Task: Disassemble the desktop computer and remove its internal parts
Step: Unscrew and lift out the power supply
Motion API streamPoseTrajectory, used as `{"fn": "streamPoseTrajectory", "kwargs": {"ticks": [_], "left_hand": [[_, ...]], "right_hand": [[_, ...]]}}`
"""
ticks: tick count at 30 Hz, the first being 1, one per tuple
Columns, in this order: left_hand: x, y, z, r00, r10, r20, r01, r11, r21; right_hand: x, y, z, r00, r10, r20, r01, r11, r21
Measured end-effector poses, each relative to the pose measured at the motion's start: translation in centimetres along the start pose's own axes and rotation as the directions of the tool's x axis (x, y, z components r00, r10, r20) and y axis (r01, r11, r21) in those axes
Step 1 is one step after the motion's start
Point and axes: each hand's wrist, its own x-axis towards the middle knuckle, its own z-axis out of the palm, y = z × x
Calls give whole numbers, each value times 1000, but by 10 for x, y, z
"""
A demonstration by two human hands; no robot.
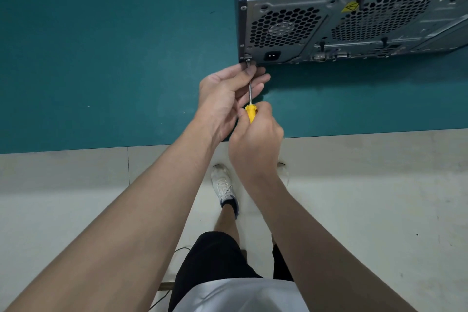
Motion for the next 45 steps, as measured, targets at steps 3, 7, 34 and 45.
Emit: {"fn": "streamPoseTrajectory", "kwargs": {"ticks": [3,7,34,45], "left_hand": [[-1,1,2,1000,2,-9,-2,1000,11],[-1,2,4,1000,6,-25,-6,1000,6],[1,10,4,989,51,-142,-47,999,26],[8,21,14,970,202,-135,-124,891,437]], "right_hand": [[2,1,-10,992,85,98,-99,984,147],[15,14,-39,709,270,651,-667,555,496],[17,-4,-20,800,253,544,-560,640,526],[5,-11,-8,997,-9,76,19,992,-128]]}}
